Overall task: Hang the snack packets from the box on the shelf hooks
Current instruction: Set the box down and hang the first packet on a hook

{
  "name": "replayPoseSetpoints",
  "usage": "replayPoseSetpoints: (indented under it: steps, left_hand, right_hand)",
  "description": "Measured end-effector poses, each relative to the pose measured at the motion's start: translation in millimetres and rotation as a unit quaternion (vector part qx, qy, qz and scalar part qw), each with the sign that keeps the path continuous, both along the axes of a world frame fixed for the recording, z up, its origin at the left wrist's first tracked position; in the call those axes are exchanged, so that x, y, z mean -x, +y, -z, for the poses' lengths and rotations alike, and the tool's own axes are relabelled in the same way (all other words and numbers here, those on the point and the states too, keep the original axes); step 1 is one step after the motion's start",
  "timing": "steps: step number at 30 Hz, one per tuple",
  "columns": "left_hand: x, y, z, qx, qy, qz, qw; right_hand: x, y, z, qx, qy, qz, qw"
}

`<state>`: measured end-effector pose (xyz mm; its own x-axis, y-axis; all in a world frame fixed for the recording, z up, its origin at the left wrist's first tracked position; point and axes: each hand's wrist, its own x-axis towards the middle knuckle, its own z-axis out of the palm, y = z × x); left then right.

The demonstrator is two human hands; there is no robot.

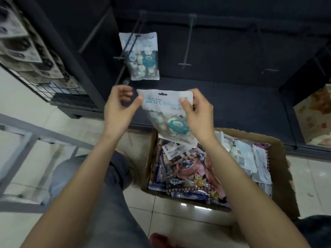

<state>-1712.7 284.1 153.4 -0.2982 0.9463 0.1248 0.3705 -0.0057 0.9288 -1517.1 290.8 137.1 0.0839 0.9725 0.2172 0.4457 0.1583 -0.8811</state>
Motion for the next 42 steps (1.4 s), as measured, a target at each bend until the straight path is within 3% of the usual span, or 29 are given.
replayPoseSetpoints:
  steps: [2, 6, 10, 16, 22, 32, 37, 40, 42]
  left_hand:
    - [28.8, 19.1, -4.1, 0.006, 0.030, 0.030, 0.999]
    - [62.3, 56.4, -5.5, 0.045, -0.041, 0.116, 0.991]
    - [87.4, 91.8, 8.5, 0.010, -0.081, 0.056, 0.995]
    - [104.9, 147.6, 44.7, 0.067, -0.030, -0.003, 0.997]
    - [114.7, 173.4, 59.3, -0.049, -0.056, 0.015, 0.997]
    - [115.9, 195.0, 82.4, -0.103, -0.109, -0.023, 0.988]
    - [108.3, 217.4, 78.9, -0.051, -0.054, -0.032, 0.997]
    - [108.8, 236.4, 74.7, -0.047, 0.070, -0.069, 0.994]
    - [108.1, 250.5, 67.1, -0.045, 0.156, -0.114, 0.980]
  right_hand:
    - [13.1, 25.5, -10.8, -0.003, 0.002, -0.027, 1.000]
    - [55.9, 67.1, -14.8, 0.000, 0.024, -0.106, 0.994]
    - [94.2, 110.7, -3.8, 0.055, 0.066, -0.112, 0.990]
    - [122.3, 175.2, 26.8, 0.182, 0.116, -0.072, 0.974]
    - [127.3, 202.7, 35.5, 0.134, 0.108, -0.050, 0.984]
    - [137.4, 216.9, 39.3, 0.114, 0.058, -0.034, 0.991]
    - [135.4, 230.6, 45.7, 0.135, 0.059, 0.022, 0.989]
    - [134.7, 245.4, 45.2, 0.103, -0.047, 0.077, 0.991]
    - [135.2, 255.8, 39.4, 0.107, -0.057, 0.102, 0.987]
